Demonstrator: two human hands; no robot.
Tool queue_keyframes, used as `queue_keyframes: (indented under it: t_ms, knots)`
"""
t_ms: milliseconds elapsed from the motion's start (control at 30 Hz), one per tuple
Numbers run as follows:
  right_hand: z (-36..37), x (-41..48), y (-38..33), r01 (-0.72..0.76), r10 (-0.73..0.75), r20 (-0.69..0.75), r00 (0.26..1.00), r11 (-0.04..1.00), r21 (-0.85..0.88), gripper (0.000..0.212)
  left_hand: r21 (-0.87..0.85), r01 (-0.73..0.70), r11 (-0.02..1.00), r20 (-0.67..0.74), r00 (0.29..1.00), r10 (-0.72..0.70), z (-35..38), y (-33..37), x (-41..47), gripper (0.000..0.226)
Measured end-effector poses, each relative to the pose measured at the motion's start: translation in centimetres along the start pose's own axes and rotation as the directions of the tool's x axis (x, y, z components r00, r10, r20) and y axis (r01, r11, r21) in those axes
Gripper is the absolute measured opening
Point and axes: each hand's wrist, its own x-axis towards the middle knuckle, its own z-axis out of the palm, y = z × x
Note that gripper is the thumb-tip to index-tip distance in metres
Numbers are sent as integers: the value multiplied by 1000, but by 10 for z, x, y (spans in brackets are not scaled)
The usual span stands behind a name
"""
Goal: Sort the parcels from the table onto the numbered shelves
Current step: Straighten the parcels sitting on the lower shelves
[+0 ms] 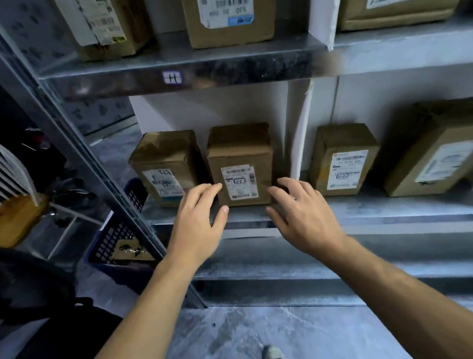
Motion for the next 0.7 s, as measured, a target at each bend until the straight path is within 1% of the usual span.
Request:
queue_keyframes:
  t_ms: [133, 233, 367, 500, 600, 700]
  knots:
    - [0, -37, 18, -76, 76, 6, 997, 997, -22, 44, -37, -35, 999, 56, 998, 37, 21, 22, -16, 45]
    - [-6, -54, 40, -152, 151, -20, 988, 987, -49, 44, -61, -86, 994, 138, 986, 94, 41, 47, -17, 47]
    - [-22, -60, 77, -242, 238, -54, 970, 966, -87, 42, -19, -187, 982, 231, 955, 186, 67, 81, -1, 49]
    - [-34, -54, 124, -315, 306, -104, 946, 945, -86, 42, -42, -257, 966, 282, 924, 258, 98, 117, 28, 50]
    - [-45, -38, 159, -333, 326, -79, 942, 936, -112, 43, -27, -271, 962, 256, 928, 269, 123, 141, 57, 51]
    - [-53, -14, 189, -338, 336, -53, 941, 940, -44, 49, 11, -261, 965, 190, 948, 254, 141, 163, 91, 49]
